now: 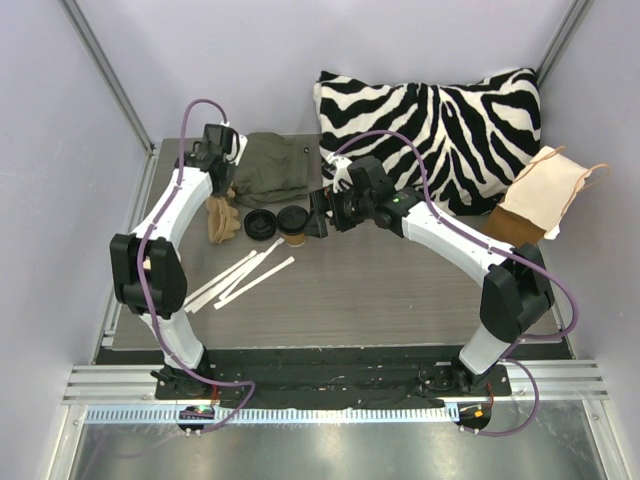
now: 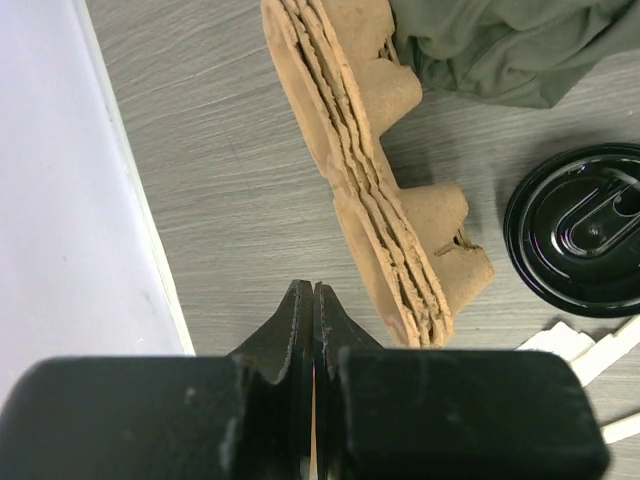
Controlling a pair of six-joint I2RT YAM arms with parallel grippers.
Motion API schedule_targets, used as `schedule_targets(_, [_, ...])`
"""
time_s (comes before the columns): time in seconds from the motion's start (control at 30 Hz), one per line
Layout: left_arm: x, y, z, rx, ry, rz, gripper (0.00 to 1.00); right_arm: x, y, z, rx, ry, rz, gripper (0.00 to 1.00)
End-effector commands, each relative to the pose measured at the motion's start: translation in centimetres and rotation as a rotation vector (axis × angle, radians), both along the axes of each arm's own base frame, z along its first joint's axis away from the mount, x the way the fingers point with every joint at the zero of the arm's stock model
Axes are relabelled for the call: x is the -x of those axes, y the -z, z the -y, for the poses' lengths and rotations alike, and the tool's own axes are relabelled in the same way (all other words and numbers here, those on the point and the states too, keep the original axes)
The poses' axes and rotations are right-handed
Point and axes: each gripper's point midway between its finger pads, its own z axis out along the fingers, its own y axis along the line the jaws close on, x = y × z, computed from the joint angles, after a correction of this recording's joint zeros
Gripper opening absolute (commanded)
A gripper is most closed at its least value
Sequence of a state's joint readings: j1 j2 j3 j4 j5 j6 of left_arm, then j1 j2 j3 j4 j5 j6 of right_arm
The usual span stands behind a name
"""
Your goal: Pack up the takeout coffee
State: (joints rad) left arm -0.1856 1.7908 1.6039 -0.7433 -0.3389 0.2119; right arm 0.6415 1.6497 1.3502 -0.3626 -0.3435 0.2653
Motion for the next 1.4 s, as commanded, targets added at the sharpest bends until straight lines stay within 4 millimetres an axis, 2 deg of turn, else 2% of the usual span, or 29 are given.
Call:
schedule_targets(0.0, [-0.1, -0.7, -0.8, 0.015, -0.019, 0.012, 0.0, -0.5, -2.3, -0.5, -0.05, -0.006, 0.059, 0.95])
schedule_targets(0.13, [0.4, -0.4, -0.6, 0.13, -0.036, -0.02, 0.0, -0.5, -2.3, -0.6, -0.05, -0.006, 0.059, 0.95])
schedule_targets(0.17, [0.5, -0.2, -0.3, 0.181, -0.034, -0.038, 0.1, -0.6, -2.4, -0.5, -0.052, -0.007, 0.06, 0.95])
schedule_targets(0.27, [0.6, 0.3, 0.0, 0.313, -0.071, -0.069, 0.29, -0.5, -2.2, -0.7, -0.055, -0.007, 0.046, 0.95])
schedule_targets(0.37, [-0.2, 0.6, 0.3, 0.458, -0.104, -0.093, 0.34, -0.6, -2.4, -0.8, -0.058, -0.008, 0.049, 0.95])
schedule_targets(0.4, [-0.6, 0.9, 1.1, 0.504, -0.081, -0.108, 0.34, -0.5, -2.3, -0.8, -0.058, -0.008, 0.047, 0.95])
schedule_targets(0.47, [-1.3, 1.2, -0.1, 0.57, -0.136, -0.101, 0.34, -0.6, -2.3, -0.7, -0.056, -0.007, 0.052, 0.95])
schedule_targets(0.53, [-2.1, 1.8, 0.4, 0.652, -0.14, -0.12, 0.34, -0.6, -2.3, -0.7, -0.054, -0.006, 0.051, 0.95])
schedule_targets(0.57, [-2.3, 2.1, -0.2, 0.686, -0.165, -0.123, 0.33, -0.5, -2.3, -0.6, -0.054, -0.006, 0.051, 0.95])
schedule_targets(0.6, [-2.4, 2.2, 0.2, 0.745, -0.178, -0.137, 0.32, -0.5, -2.2, -0.6, -0.051, -0.005, 0.05, 0.95])
schedule_targets(0.63, [-2.8, 2.8, -0.2, 0.773, -0.198, -0.149, 0.31, -0.5, -2.2, -0.6, -0.052, -0.004, 0.049, 0.95])
schedule_targets(0.87, [-3.2, 4.5, 0.1, 0.946, -0.242, -0.2, 0.27, -0.5, -2.1, -0.6, -0.049, -0.005, 0.051, 0.95])
schedule_targets(1.1, [-3.5, 5.4, -0.1, 1.03, -0.272, -0.213, 0.28, -0.6, -2.0, -0.6, -0.047, -0.004, 0.051, 0.95])
schedule_targets(1.37, [-3.7, 5.0, -0.4, 1.061, -0.273, -0.189, 0.29, -0.5, -1.9, -0.7, -0.05, -0.007, 0.04, 0.95])
